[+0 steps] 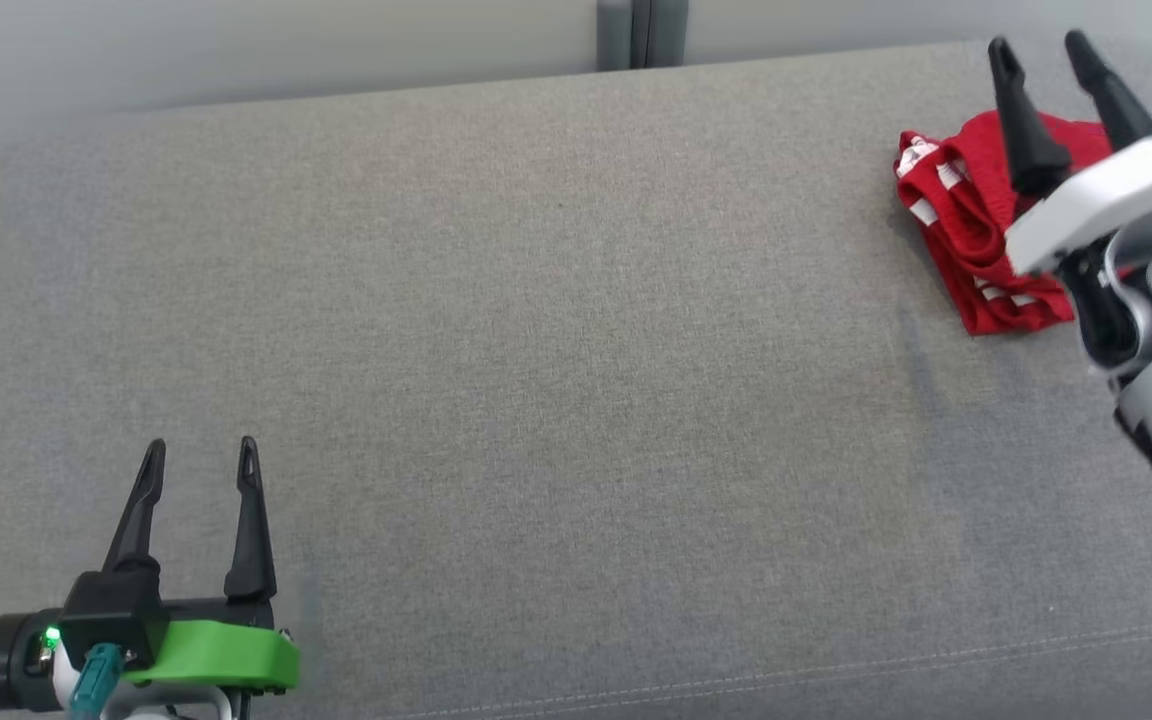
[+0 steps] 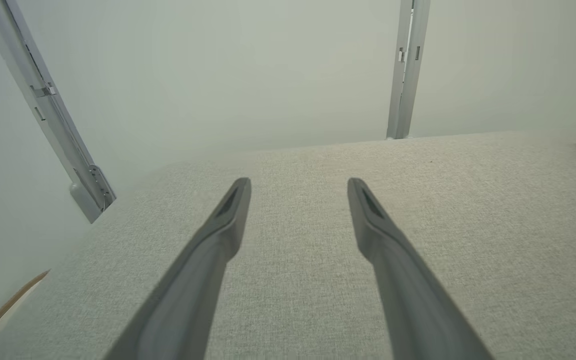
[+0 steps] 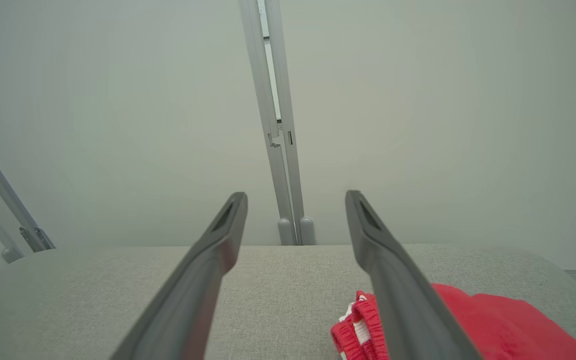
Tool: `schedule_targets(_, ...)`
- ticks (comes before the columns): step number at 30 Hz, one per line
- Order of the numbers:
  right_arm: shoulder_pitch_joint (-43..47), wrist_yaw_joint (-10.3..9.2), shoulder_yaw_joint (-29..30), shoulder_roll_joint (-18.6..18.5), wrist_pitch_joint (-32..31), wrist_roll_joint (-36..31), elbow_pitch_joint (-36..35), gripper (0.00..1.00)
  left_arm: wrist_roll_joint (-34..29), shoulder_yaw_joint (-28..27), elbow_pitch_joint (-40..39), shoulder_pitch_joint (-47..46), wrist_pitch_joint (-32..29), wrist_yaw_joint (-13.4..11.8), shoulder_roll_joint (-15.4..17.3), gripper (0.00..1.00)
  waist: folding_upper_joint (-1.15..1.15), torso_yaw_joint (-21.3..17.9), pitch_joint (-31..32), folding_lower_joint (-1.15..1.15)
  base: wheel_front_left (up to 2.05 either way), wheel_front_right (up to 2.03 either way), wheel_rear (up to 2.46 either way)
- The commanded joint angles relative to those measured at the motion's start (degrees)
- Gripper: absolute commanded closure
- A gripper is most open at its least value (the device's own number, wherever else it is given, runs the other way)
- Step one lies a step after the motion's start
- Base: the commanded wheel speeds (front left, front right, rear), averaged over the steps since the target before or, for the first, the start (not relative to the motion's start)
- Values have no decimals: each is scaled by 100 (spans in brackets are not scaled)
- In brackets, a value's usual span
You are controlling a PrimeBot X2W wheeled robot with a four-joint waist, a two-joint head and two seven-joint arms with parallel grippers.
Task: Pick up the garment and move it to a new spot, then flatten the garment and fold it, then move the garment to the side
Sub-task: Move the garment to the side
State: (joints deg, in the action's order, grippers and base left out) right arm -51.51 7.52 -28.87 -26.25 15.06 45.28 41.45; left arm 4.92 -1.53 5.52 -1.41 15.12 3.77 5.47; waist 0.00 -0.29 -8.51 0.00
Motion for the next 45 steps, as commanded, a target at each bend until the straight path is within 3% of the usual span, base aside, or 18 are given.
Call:
schedule_targets(1, 397, -7, 286, 92, 12, -279, -234, 0, 43, -45, -32, 91, -4, -50, -4, 0, 0, 59, 163, 0, 0, 0, 0)
schedule_targets(10, 2055, -4, 1764, 837, 12, -1518, -1471, 0, 30, -158, -116, 308, -4, -85, -32, 0, 0, 162, 307, 0, 0, 0, 0)
schedule_targets(28, 3969, -4, 2577, 1896, 13, -3030, -2793, 0, 30, -247, -92, 533, -4, -172, -109, 0, 0, 203, 627, 0, 0, 0, 0)
schedule_targets(45, 4813, -4, 2879, 2210, -107, -3762, -3237, 0, 159, -190, 54, 829, -5, -104, -173, 0, 0, 101, 980, 0, 0, 0, 0)
